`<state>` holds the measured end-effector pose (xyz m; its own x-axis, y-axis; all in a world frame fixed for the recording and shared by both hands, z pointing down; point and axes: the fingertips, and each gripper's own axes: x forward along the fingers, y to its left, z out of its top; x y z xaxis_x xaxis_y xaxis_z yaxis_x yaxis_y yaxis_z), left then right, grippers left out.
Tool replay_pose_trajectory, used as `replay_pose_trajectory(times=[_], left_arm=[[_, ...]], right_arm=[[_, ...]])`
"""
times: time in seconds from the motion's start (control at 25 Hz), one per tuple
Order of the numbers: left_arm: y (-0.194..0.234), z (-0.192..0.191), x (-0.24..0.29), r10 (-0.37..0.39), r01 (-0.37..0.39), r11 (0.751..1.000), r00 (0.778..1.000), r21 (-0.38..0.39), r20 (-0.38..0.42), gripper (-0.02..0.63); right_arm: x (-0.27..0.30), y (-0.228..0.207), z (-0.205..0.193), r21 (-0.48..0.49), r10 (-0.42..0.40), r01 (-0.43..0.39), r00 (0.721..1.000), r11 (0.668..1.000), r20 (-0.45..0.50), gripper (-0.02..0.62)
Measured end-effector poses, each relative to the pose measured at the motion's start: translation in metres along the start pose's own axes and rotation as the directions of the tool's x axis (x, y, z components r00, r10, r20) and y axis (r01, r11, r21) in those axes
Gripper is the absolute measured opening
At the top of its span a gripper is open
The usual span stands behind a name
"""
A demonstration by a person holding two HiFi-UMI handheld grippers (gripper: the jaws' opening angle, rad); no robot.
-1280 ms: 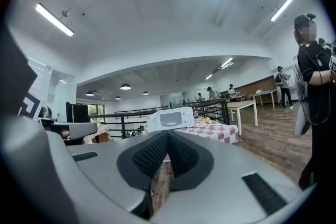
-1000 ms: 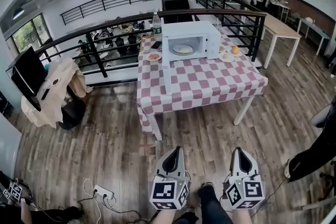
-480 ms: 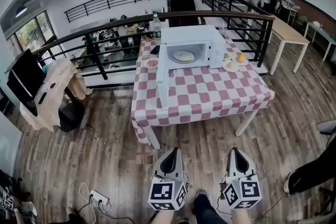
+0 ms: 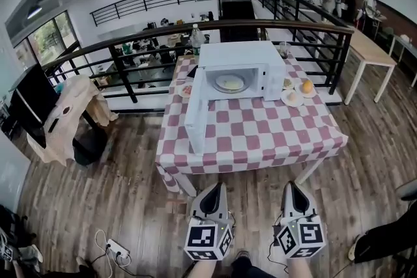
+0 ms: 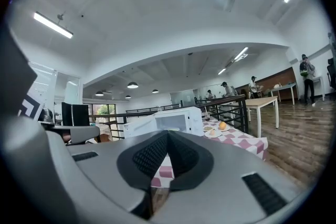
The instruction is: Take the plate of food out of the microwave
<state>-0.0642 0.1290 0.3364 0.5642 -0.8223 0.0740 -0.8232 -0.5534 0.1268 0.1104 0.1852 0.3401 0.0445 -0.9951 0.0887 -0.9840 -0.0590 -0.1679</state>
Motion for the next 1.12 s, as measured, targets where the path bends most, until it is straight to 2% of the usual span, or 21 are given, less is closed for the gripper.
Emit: replay_pose_trajectory(times=[0.2, 0.52, 1.12], left_arm=[[0.002, 0.0, 0.033, 0.043, -0.043, 0.999, 0.999, -0.003, 0.006, 0.02], [0.007, -0.012, 0.062, 0.085, -0.086, 0.996, 0.996, -0.009, -0.032, 0.02], [0.03, -0.02, 0.148, 0.04, -0.041, 0.999, 0.997, -0.015, -0.06, 0.02]], right_arm=[[0.035, -0.016, 0.001, -0.003, 0.041, -0.041, 0.999, 0.999, -0.009, -0.009], [0.067, -0.028, -0.006, -0.006, 0.08, -0.081, 0.996, 0.997, -0.039, -0.009], [0.15, -0.039, -0.013, 0.007, 0.07, -0.07, 0.995, 0.998, -0.066, -0.009]])
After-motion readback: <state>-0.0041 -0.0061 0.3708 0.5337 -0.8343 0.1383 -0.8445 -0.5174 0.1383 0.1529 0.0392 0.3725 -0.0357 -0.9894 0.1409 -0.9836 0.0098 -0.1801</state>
